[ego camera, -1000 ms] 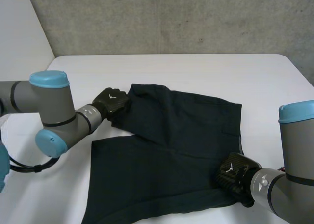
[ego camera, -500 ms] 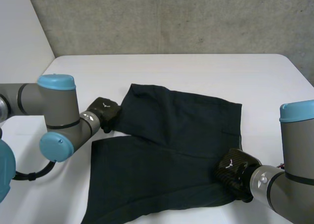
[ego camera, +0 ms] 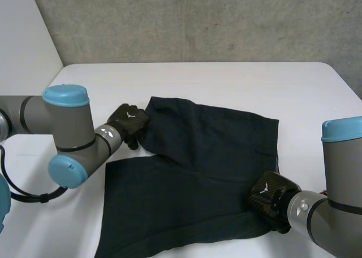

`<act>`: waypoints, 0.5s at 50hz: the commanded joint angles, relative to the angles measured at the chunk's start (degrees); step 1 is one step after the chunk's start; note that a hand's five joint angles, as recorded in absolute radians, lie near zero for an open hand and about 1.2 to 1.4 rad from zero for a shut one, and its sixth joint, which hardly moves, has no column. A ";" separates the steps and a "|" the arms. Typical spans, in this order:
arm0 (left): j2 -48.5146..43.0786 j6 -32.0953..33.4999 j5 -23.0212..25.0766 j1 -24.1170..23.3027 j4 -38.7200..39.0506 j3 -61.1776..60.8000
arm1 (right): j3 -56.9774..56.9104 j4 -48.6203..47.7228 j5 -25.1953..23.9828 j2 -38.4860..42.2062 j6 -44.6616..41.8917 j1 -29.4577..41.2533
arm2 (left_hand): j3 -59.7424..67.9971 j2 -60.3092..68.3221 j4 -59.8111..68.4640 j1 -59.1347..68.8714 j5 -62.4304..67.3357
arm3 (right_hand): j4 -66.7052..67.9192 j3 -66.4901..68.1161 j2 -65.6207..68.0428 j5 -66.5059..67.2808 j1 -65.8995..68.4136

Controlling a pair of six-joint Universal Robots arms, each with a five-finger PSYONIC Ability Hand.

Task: Fold the shorts.

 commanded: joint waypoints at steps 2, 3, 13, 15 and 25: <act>5.23 -1.80 -0.31 0.45 7.28 -3.43 | -0.01 -0.51 0.06 0.12 -0.07 -0.01 | 10.48 10.34 10.47 10.06 10.43 | 11.61 10.90 12.54 13.87 23.64; 6.98 -2.50 -0.05 0.54 8.42 -4.48 | 0.08 -0.51 0.06 0.12 -0.07 -0.01 | 9.82 9.67 9.81 9.39 9.76 | 11.61 10.90 12.54 13.87 23.64; 6.30 -2.77 0.04 0.28 8.78 -5.37 | 0.08 -0.77 0.06 0.91 -0.07 0.08 | -1.45 -1.59 -1.46 -1.87 -1.50 | 11.61 10.90 12.54 13.87 23.64; 4.72 -2.59 0.04 0.28 8.61 -5.11 | 0.17 -0.77 0.06 0.91 -0.07 0.08 | -1.97 -2.11 -1.98 -2.39 -2.02 | 11.61 10.90 12.54 13.87 23.64; -0.73 -2.59 0.13 0.71 5.01 -2.48 | 0.17 -1.12 0.06 1.00 -0.07 0.08 | -0.80 -0.94 -0.80 -1.22 -0.85 | 11.61 10.90 12.54 13.87 23.64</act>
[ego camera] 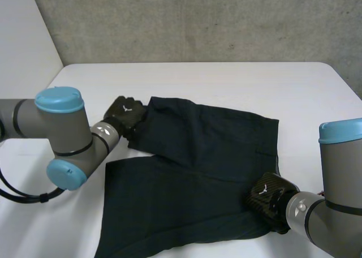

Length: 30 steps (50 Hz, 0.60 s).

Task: Fold the shorts.

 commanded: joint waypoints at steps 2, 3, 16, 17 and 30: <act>-3.49 0.08 0.06 0.25 -2.62 2.28 | 0.01 -0.25 0.00 0.04 0.00 0.03 | 4.80 5.02 5.10 4.60 5.28 | 11.61 10.90 12.54 13.87 23.64; -3.76 0.08 0.06 0.25 -2.71 2.36 | 0.01 -0.25 0.00 0.04 0.00 -0.06 | 4.97 5.19 5.27 4.77 5.45 | 11.61 10.90 12.54 13.87 23.64; -3.76 -0.01 -2.57 0.34 -3.24 3.25 | 0.01 -0.78 0.09 0.13 0.00 -0.06 | 43.46 43.69 43.77 43.27 43.95 | 11.61 10.90 12.54 13.87 23.64; -3.67 -0.01 -3.19 0.34 -3.24 3.16 | 0.10 -0.78 0.18 0.13 0.00 -0.06 | 43.46 43.69 43.77 43.27 43.95 | 11.61 10.90 12.54 13.87 23.64; -3.32 0.08 -14.09 -0.71 -5.78 2.80 | -0.08 -0.87 0.27 0.04 0.26 -0.06 | 43.46 43.69 43.77 43.27 43.95 | 11.61 10.90 12.54 13.87 23.64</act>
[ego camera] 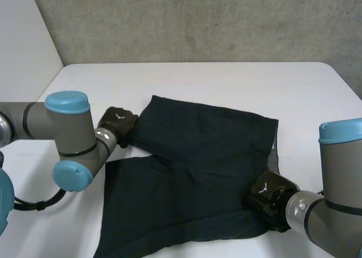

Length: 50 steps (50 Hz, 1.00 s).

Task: Fold the shorts.

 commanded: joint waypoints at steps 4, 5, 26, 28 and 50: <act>0.10 0.00 -4.82 -1.07 -2.04 0.36 | -0.06 -0.12 0.11 -0.18 0.20 0.00 | 6.57 6.09 5.87 11.35 9.51 | 11.61 10.89 12.54 13.87 23.64; 0.10 -0.17 -4.56 -1.33 -2.04 0.18 | -0.15 -0.12 0.02 -0.18 0.20 0.00 | -13.14 -13.61 -13.84 -8.35 -10.19 | 11.61 10.89 12.54 13.87 23.64; 29.09 -13.35 -2.89 -2.73 -9.94 -23.01 | -7.44 -4.16 -3.32 1.05 20.49 -4.13 | -37.22 -37.70 -37.92 -32.44 -34.28 | 11.61 10.89 12.54 13.87 23.64; 31.81 -16.76 -0.97 -3.61 -13.97 -26.60 | -7.97 -4.34 -3.41 1.75 22.86 -4.83 | -37.22 -37.70 -37.92 -32.44 -34.28 | 11.61 10.89 12.54 13.87 23.64; 30.16 -20.74 2.91 -1.68 -14.79 -36.73 | -7.71 -4.60 -3.15 2.89 23.66 -5.18 | -34.02 -34.50 -34.72 -29.24 -31.08 | 11.61 10.89 12.54 13.87 23.64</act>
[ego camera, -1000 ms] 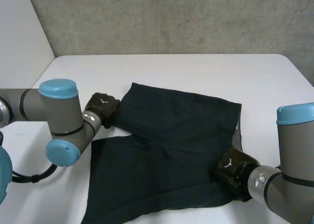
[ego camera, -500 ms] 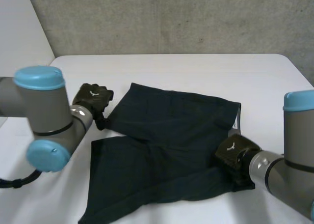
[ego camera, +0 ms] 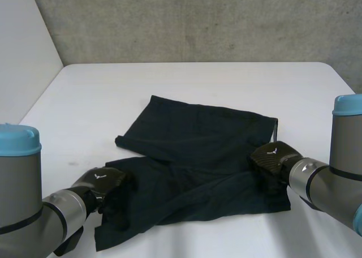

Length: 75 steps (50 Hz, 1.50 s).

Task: Fold the shorts.

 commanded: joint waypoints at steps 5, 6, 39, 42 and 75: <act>-4.29 0.92 -0.25 -0.06 1.65 1.22 | 0.00 -0.09 0.44 -0.40 -0.13 -0.67 | 8.41 8.45 8.21 8.55 8.16 | 11.61 10.90 12.54 13.87 23.64; -3.59 0.83 -0.16 0.02 1.56 1.58 | 0.09 -0.09 0.44 -0.40 -0.13 -0.58 | 8.41 8.45 8.21 8.55 8.16 | 11.61 10.90 12.54 13.87 23.64; -3.67 3.02 -3.15 -4.37 3.49 -0.88 | 0.53 -0.61 0.44 -0.49 -0.22 -0.23 | 35.73 35.78 35.53 35.87 35.49 | 11.61 10.90 12.54 13.87 23.64; -4.29 5.48 -2.88 -4.46 4.54 2.36 | 0.00 -0.96 0.44 -0.49 -0.22 -0.06 | 54.14 54.19 53.94 54.28 53.90 | 11.61 10.90 12.54 13.87 23.64; -60.70 24.82 0.09 -3.75 30.99 79.10 | -32.24 -41.38 10.35 34.13 -17.96 0.47 | 54.14 54.19 53.94 54.28 53.90 | 11.61 10.90 12.54 13.87 23.64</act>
